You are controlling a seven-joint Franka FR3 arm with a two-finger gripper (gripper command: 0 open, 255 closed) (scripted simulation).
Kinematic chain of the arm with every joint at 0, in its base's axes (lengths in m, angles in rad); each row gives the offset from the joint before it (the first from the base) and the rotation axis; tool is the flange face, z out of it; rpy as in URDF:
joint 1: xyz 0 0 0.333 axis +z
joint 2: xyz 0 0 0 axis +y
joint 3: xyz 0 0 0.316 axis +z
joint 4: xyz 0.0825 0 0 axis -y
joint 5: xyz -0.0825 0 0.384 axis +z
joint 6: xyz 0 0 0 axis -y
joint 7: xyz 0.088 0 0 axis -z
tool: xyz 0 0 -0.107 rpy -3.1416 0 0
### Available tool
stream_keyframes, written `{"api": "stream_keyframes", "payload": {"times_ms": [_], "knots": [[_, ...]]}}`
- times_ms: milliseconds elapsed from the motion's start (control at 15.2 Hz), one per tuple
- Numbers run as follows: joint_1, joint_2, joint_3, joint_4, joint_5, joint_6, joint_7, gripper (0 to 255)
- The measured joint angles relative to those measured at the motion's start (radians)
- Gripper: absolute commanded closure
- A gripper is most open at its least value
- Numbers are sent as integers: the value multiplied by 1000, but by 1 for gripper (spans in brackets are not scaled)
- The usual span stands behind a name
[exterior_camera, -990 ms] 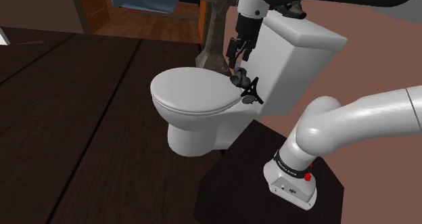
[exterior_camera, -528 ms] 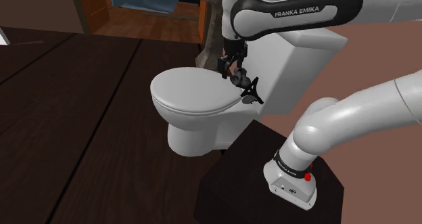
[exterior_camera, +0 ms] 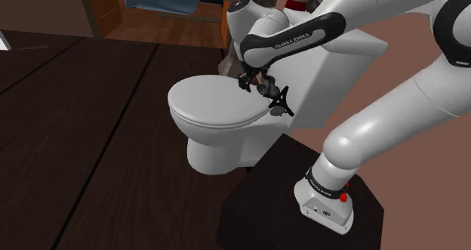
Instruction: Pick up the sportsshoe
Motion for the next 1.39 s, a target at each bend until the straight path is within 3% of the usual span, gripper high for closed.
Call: {"api": "stream_keyframes", "payload": {"times_ms": [462, 990, 1122, 1386], "knots": [[-102, 249, 14, 89, -301, 11, 230, 0], [-143, 510, -38, 259, -590, -103, 440, 0], [-146, 558, -54, 289, -636, -122, 474, 0], [-146, 611, -63, 306, -666, -116, 514, 0]]}}
